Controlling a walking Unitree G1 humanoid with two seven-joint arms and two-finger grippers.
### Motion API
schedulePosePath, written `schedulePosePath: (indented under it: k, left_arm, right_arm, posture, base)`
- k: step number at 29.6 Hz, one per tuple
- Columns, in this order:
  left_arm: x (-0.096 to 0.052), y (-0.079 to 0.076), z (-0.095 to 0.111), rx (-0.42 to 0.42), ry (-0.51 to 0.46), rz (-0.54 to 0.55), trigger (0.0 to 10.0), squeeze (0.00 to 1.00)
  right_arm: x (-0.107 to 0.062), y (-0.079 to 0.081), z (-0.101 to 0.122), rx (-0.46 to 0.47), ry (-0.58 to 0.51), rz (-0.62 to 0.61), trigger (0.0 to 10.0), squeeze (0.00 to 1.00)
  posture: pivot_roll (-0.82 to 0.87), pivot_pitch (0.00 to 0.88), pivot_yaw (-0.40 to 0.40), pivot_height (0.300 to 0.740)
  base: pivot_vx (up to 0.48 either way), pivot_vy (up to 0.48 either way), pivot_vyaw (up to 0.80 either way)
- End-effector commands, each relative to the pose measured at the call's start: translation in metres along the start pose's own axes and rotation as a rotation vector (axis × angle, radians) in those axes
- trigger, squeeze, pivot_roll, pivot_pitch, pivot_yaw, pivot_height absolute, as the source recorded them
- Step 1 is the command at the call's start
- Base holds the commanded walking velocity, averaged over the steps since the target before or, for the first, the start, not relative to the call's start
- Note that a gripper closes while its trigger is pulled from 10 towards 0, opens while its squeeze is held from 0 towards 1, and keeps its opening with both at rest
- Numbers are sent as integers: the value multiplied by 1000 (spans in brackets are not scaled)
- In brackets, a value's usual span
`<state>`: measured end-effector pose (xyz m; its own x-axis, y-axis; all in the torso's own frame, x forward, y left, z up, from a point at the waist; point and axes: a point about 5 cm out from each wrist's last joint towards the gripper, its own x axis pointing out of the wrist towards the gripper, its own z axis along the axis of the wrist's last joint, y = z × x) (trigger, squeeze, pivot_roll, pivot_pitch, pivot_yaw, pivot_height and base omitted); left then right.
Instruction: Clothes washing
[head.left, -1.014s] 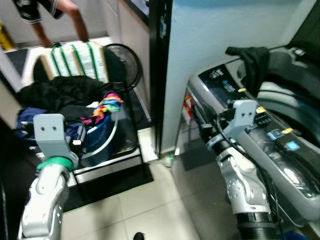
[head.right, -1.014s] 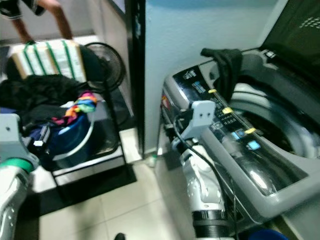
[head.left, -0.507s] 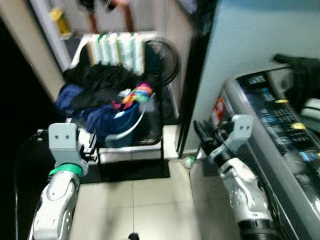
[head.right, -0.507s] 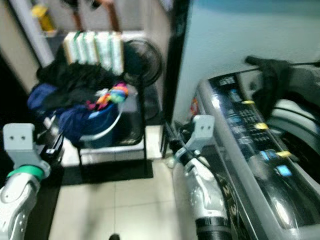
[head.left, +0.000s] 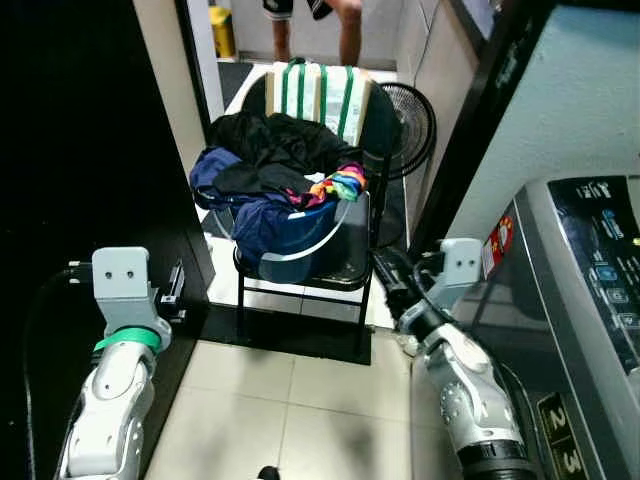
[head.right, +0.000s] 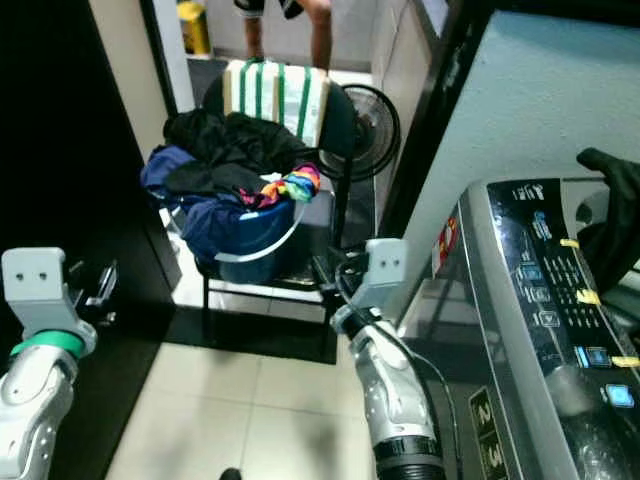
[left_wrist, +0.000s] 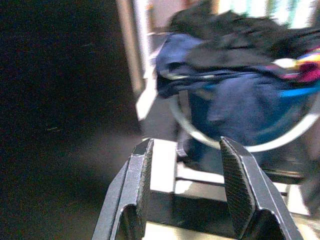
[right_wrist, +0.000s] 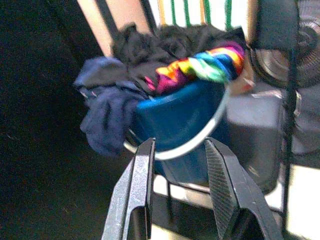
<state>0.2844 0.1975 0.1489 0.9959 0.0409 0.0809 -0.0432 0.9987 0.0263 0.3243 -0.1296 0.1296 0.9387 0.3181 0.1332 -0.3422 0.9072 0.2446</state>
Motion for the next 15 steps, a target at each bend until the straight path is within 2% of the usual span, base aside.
schedulePosePath:
  k: [1, 10, 15]
  left_arm:
    - [0, -1, -3, 10, 8, -8, 10000, 0]
    - [4, -3, -3, -11, 2, -7, 10000, 0]
    - [4, 2, -5, -13, 10, 23, 10000, 0]
  right_arm:
    - [-3, -2, -4, -10, 6, -8, 10000, 0]
    - [-3, 0, -6, -26, 8, -3, 10000, 0]
    - [-3, 1, -8, -28, 5, -5, 10000, 0]
  posture:
    - [127, 22, 40, 740]
    - [121, 16, 42, 740]
    - [117, 12, 44, 740]
  base:
    - [270, 0, 0]
    - [369, 0, 0]
    - [376, 0, 0]
